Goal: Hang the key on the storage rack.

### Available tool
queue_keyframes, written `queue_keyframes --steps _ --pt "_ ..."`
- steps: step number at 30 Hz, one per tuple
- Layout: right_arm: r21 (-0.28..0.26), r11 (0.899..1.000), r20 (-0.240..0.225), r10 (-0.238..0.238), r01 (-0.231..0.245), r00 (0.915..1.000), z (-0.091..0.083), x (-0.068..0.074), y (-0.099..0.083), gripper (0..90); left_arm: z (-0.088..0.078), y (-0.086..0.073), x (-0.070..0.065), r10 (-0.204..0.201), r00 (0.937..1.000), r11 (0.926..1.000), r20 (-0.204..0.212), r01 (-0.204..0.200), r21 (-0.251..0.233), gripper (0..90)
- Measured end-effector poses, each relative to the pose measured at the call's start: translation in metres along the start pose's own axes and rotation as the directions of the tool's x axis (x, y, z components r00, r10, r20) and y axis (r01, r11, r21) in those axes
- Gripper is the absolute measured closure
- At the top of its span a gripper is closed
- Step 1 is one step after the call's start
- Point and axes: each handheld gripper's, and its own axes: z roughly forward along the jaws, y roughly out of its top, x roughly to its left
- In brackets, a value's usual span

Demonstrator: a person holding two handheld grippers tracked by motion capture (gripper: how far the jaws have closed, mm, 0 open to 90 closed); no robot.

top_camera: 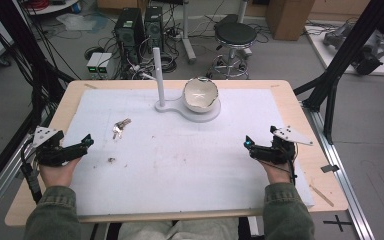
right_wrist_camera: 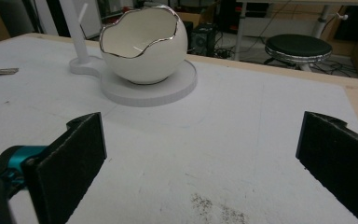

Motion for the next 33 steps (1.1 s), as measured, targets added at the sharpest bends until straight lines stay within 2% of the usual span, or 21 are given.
queue_keyframes --steps 3,10,25,29,30,31,32,33 --pt "0.017 1.000 0.003 0.000 0.000 1.0000 0.002 0.000 -0.001 0.5 0.000 0.000 0.000 -0.002 1.0000 1.0000 0.001 0.002 0.000 1.7" --pt "0.027 0.999 -0.014 -0.039 0.040 0.9991 0.005 0.004 -0.001 0.5 0.002 -0.002 0.000 0.002 1.0000 0.9999 0.008 -0.002 0.014 1.7" --pt "0.034 0.999 -0.022 -0.022 0.023 0.9995 0.006 0.003 -0.002 0.5 0.005 -0.003 0.000 0.009 0.9999 0.9995 0.011 -0.009 0.030 1.7" --pt "0.040 0.999 -0.019 -0.036 0.037 0.9992 0.009 0.002 -0.002 0.5 0.010 -0.002 -0.002 0.028 0.9995 0.9982 0.015 -0.028 0.053 1.8" --pt "0.051 0.998 -0.021 -0.034 0.035 0.9992 0.010 0.003 -0.003 0.5 0.013 -0.001 -0.003 0.043 0.9987 0.9968 0.026 -0.045 0.066 1.8" --pt "0.051 0.998 -0.021 -0.034 0.035 0.9992 0.010 0.003 -0.003 0.5 0.013 -0.001 -0.003 0.043 0.9987 0.9968 0.026 -0.045 0.066 1.7" --pt "0.057 0.998 -0.023 -0.041 0.042 0.9989 0.011 0.005 -0.003 0.5 0.014 0.000 -0.006 0.063 0.9973 0.9948 0.036 -0.066 0.077 1.8" --pt "0.057 0.998 -0.023 -0.041 0.042 0.9989 0.011 0.005 -0.003 0.5 0.014 0.000 -0.006 0.063 0.9973 0.9948 0.036 -0.066 0.077 1.8"
